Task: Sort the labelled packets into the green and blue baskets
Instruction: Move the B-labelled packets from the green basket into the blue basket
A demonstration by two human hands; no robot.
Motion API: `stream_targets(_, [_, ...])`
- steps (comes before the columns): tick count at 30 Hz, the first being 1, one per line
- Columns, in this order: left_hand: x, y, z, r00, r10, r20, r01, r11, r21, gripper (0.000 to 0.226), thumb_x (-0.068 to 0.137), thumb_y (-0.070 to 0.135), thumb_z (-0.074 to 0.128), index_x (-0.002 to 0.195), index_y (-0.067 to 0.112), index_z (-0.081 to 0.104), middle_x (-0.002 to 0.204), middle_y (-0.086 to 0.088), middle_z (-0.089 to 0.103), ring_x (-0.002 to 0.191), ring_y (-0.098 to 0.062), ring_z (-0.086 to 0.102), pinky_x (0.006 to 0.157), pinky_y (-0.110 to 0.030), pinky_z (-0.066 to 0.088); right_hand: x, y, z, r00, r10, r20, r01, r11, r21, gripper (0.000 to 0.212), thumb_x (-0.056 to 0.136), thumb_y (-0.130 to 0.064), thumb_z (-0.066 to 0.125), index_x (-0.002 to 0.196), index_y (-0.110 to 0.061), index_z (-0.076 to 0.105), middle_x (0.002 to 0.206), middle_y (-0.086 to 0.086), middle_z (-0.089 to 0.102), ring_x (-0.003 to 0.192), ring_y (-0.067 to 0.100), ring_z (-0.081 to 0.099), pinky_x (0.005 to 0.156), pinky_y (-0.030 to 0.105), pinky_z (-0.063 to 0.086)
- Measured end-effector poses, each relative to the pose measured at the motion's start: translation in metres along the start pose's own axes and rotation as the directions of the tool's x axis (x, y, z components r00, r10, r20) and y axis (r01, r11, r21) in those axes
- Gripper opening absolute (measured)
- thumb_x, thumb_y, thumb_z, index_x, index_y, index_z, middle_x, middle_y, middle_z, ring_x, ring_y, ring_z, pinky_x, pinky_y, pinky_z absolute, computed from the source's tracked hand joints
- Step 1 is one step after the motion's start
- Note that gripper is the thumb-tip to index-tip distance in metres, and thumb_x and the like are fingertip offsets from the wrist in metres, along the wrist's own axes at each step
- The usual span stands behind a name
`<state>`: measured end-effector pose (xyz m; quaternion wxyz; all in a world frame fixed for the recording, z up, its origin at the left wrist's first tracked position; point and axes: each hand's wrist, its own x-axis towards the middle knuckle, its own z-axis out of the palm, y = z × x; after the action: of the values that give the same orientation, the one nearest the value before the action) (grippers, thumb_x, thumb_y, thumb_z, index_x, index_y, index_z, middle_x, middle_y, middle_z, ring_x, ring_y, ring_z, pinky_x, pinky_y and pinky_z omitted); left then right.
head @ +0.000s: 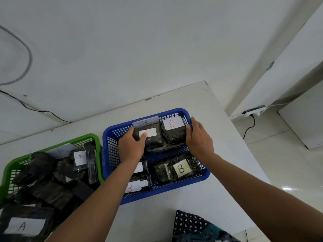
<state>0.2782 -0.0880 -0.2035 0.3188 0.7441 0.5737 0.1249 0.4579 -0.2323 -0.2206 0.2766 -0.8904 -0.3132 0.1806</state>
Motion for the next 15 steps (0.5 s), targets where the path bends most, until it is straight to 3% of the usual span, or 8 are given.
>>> stream_targets(2, [-0.005, -0.006, -0.018, 0.993, 0.118, -0.013, -0.117, 0.992, 0.051, 0.053, 0.092, 0.043, 0.066, 0.134, 0.012, 0.06, 0.136, -0.007, 0.062, 0.126, -0.026, 0.056, 0.106, -0.044, 0.047, -0.006, -0.008, -0.002, 0.981, -0.175, -0.08, 0.165, 0.98, -0.111, 0.049, 0.106, -0.035, 0.039, 0.151, -0.016, 0.037, 0.155, 0.008, 0.042, 0.139, 0.027, 0.042, 0.11, 0.046, 0.04])
stream_targets(6, [-0.011, -0.036, -0.074, 0.955, 0.284, -0.079, -0.263, 0.942, 0.209, 0.048, 0.092, 0.034, 0.067, 0.136, 0.013, 0.061, 0.142, -0.008, 0.057, 0.132, -0.025, 0.049, 0.11, -0.042, 0.04, -0.013, -0.054, 0.006, 0.886, -0.46, -0.06, 0.445, 0.879, -0.173, 0.046, 0.104, -0.034, 0.046, 0.145, -0.014, 0.046, 0.154, 0.012, 0.044, 0.143, 0.031, 0.038, 0.116, 0.051, 0.034])
stream_targets(15, [-0.051, -0.131, -0.195, 0.936, 0.272, -0.225, -0.165, 0.901, 0.401, 0.04, 0.09, 0.03, 0.068, 0.126, 0.011, 0.068, 0.135, -0.007, 0.062, 0.127, -0.026, 0.054, 0.107, -0.047, 0.043, -0.064, -0.189, 0.073, 0.661, -0.738, 0.138, 0.749, 0.661, -0.049, 0.046, 0.102, -0.032, 0.052, 0.144, -0.013, 0.05, 0.151, 0.012, 0.046, 0.138, 0.031, 0.043, 0.112, 0.047, 0.036])
